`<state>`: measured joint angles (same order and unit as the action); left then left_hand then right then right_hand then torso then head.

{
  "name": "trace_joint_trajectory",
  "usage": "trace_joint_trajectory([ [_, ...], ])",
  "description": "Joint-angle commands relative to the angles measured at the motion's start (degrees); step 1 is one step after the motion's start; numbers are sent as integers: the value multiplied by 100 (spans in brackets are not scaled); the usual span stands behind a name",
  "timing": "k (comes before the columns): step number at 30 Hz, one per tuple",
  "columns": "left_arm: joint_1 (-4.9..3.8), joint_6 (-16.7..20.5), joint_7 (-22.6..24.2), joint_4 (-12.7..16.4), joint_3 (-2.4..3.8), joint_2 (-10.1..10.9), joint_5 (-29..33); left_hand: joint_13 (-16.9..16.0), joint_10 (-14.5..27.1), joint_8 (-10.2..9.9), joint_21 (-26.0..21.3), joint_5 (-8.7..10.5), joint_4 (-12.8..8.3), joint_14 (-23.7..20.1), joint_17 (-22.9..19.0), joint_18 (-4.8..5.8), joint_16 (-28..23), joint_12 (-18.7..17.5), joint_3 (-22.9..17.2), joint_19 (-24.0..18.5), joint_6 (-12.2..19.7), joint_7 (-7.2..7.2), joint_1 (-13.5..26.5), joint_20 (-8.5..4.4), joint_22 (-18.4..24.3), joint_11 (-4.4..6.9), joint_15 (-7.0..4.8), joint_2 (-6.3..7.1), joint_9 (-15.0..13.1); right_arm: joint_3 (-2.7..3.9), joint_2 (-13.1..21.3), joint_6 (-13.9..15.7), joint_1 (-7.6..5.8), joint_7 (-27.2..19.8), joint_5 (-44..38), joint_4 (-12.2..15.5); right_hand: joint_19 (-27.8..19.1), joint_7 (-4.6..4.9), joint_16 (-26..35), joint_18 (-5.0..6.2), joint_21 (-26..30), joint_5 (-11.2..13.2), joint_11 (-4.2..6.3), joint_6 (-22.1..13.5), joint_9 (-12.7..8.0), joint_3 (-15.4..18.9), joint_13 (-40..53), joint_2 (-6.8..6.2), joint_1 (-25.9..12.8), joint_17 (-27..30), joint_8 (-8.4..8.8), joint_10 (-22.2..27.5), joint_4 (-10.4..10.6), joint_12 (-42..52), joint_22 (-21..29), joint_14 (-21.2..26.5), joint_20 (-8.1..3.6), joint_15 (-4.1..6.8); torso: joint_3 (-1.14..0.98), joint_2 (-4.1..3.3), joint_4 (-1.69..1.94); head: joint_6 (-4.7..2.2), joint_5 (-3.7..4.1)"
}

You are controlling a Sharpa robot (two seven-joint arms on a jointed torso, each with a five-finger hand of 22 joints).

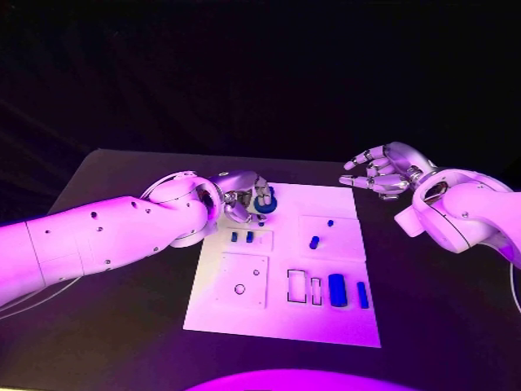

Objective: Assemble the parts on the task board

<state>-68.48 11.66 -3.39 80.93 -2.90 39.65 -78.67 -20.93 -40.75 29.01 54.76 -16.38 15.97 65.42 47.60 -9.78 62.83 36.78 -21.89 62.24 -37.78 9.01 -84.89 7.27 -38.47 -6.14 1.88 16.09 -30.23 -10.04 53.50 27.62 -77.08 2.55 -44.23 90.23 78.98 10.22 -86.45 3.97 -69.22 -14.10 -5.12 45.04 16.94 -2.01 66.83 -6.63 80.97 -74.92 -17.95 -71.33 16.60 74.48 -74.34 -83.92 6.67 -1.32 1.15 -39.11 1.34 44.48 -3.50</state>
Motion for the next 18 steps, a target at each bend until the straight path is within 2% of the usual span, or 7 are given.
trace_joint_trajectory([
  [1,1,-159,149,-58,-7,-65,-525,36,21,-18,50,15,-5,54,14,-29,41,-38,52,58,13,-13,-70,-6,-55,1,-2,-7,28,0,-4,-7,4,-77,-30,6,-45,-19,34,108,32,15,-7,-6,-9,-26,-5,5,-26,-543,-26,37,-2,-34,9,-372,10,50,2,-7,-9,-6,10],
  [6,1,-462,24,-130,-16,-145,-654,153,-45,16,79,14,29,66,-60,-26,86,-47,136,75,-123,-45,-118,-23,-89,20,-22,-43,130,0,-14,9,4,-88,-30,0,-45,-19,34,108,32,15,-7,-6,-9,-26,-5,5,-26,-543,-26,37,-2,-34,9,-372,10,50,-2,-2,-7,5,16],
  [9,1,-589,-50,-165,-18,-180,-703,291,-274,-15,381,15,49,278,141,40,368,-28,132,297,-304,-108,-132,-60,-479,67,-57,-62,299,0,-19,29,4,-98,-27,-3,-55,-20,40,113,55,13,-6,-7,-12,-36,-20,7,-17,-533,-30,50,-7,-45,24,-369,10,50,-2,-3,-5,9,21],
  [13,1,-704,-124,-224,-21,-230,-758,343,-319,-28,433,13,44,299,145,51,421,-40,117,324,-364,-129,-139,-68,-542,74,-73,-63,356,0,-24,58,4,-118,-18,-6,-79,-20,53,123,99,13,-6,-8,-13,-37,-52,7,-15,-501,-31,76,-8,-67,56,-361,10,51,0,-1,1,16,27],
  [15,1,-749,-145,-250,-23,-251,-774,362,-335,-32,450,10,42,309,153,54,443,-46,104,331,-389,-139,-148,-73,-562,78,-79,-67,377,0,-26,69,4,-128,-13,-7,-225,-22,169,181,376,14,-1,-18,-25,-61,-426,4,-2,-269,-42,379,-6,-350,250,-293,7,56,1,-1,1,20,31],
  [18,1,-792,-154,-285,-25,-277,-789,433,-472,-67,646,5,43,423,290,102,617,-38,39,459,-481,-144,-158,-75,-817,92,-86,-67,473,0,-28,82,4,-139,-9,-7,-279,-24,219,202,488,14,2,-26,-33,-74,-530,0,1,-183,-50,446,-5,-431,327,-267,3,60,1,1,-2,26,32],
])
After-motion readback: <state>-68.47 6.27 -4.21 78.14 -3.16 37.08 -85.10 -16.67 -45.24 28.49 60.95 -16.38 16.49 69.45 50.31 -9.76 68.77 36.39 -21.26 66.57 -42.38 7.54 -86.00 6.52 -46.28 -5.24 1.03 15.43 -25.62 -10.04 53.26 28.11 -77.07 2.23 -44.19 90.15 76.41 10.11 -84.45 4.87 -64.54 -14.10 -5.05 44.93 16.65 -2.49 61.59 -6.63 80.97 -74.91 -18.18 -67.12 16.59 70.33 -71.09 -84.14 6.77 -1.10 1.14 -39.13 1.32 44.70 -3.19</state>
